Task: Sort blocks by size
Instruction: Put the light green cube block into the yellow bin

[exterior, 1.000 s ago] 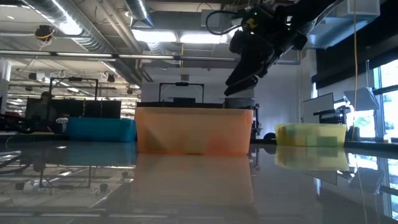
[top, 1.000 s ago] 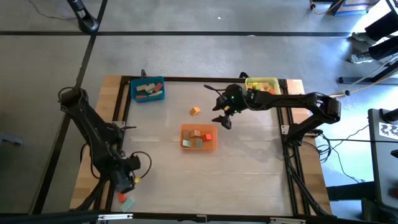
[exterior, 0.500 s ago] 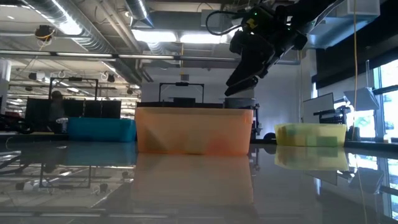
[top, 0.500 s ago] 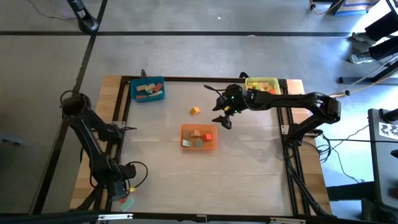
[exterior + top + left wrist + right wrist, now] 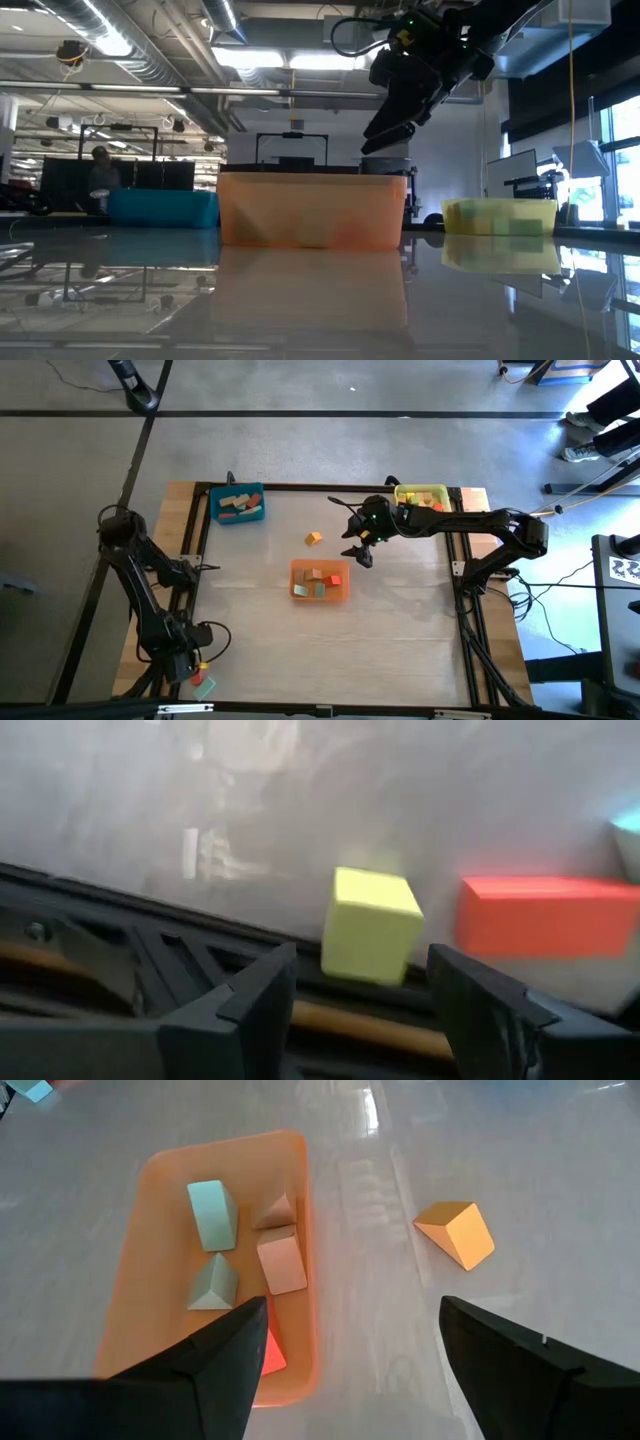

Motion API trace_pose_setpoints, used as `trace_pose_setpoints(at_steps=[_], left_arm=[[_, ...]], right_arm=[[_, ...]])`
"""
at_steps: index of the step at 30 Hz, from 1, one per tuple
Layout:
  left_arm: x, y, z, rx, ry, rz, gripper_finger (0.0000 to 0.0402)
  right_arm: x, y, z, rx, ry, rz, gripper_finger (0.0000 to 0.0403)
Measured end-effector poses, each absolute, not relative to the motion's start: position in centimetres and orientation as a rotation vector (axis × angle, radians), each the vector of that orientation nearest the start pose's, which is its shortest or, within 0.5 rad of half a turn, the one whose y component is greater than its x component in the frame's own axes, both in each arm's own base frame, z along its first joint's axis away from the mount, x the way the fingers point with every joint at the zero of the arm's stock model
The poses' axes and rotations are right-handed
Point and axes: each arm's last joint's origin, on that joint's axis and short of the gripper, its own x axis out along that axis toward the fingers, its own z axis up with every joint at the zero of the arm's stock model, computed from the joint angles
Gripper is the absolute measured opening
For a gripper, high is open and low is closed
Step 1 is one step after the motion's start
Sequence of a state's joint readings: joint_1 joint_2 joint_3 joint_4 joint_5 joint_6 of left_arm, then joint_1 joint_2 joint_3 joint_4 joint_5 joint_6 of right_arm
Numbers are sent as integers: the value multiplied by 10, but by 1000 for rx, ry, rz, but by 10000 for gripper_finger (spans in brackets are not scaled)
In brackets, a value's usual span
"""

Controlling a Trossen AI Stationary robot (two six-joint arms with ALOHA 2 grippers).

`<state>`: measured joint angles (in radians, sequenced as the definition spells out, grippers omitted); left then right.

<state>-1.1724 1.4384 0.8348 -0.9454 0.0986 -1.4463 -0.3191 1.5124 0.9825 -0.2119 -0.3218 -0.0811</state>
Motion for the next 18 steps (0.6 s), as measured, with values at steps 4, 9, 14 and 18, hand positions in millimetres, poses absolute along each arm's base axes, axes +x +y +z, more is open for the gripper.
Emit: trace_pose_setpoints(at_steps=[4,9,14,18], left_arm=[[82,-203,163,-266,1632,172,214],[81,-199,152,-258,1622,130,213],[80,-198,149,-232,1628,98,172],[82,-198,149,-244,1632,108,114]], right_arm=[[303,-91,231,156,703,31,293],[303,-91,231,157,702,32,293],[304,-91,231,155,699,31,293],[304,-91,231,152,698,26,293]])
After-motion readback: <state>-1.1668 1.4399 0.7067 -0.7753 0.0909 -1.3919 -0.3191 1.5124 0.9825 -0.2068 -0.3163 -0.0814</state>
